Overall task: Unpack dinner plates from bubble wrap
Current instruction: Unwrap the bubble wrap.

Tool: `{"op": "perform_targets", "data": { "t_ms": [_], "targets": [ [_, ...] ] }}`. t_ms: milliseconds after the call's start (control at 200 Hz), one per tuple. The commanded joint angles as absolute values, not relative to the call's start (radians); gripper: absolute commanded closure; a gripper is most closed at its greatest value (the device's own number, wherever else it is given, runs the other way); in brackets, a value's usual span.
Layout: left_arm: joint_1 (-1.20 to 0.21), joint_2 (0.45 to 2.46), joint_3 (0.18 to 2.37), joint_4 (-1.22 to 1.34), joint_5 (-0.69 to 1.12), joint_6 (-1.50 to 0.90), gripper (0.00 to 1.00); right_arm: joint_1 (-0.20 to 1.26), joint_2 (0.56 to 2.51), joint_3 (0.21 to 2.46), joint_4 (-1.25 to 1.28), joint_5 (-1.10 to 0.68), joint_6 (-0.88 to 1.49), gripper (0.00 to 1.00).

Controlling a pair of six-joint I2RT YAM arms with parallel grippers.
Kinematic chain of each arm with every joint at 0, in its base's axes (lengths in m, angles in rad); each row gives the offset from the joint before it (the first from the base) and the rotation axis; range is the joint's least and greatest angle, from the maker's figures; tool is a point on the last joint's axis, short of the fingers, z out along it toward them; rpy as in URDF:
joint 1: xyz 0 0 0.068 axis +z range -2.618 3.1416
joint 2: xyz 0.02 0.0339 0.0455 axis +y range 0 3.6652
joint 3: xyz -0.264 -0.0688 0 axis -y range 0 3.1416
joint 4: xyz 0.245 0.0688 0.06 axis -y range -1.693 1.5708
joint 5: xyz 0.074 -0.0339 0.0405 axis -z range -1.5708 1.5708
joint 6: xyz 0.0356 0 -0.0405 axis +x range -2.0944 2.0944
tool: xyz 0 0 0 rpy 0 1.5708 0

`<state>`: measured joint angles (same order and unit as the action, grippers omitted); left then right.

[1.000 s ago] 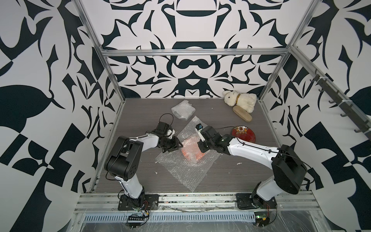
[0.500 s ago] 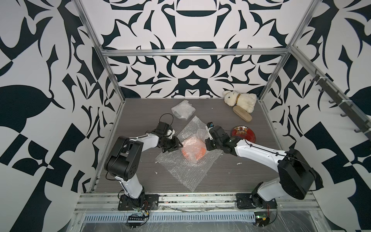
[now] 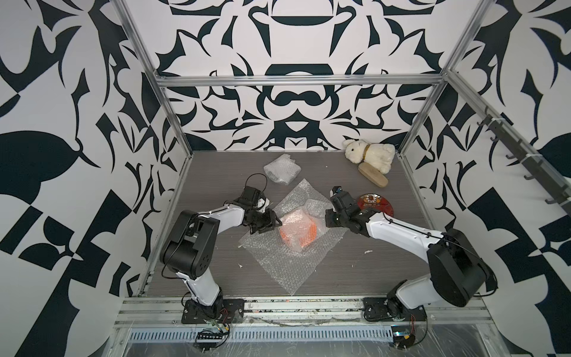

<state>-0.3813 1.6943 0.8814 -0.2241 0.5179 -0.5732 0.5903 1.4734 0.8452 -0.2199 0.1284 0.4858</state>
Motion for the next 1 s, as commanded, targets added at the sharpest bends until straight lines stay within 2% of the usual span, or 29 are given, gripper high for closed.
{"op": "perform_targets", "data": {
  "t_ms": [0, 175, 470, 610, 715, 995],
  "targets": [
    [-0.387, 1.647, 0.928, -0.288, 0.509, -0.541, 0.51, 0.583, 1.458, 0.839, -0.227, 0.146, 0.511, 1.0],
    [-0.407, 1.617, 1.018, -0.389, 0.476, -0.507, 0.49, 0.578, 1.457, 0.836, -0.226, 0.143, 0.513, 1.0],
    [-0.544, 1.649, 1.224, -0.551, 0.262, -0.497, 0.48, 0.575, 1.462, 0.831, -0.215, 0.133, 0.517, 1.0],
    [-0.604, 1.706, 1.297, -0.59, 0.183, -0.5, 0.52, 0.574, 1.466, 0.831, -0.213, 0.129, 0.517, 1.0],
    [-0.634, 1.745, 1.334, -0.587, 0.172, -0.517, 0.57, 0.573, 1.466, 0.83, -0.212, 0.127, 0.517, 1.0],
    [-0.678, 1.842, 1.391, -0.555, 0.191, -0.555, 0.61, 0.572, 1.463, 0.828, -0.213, 0.128, 0.514, 1.0]
  ]
}}
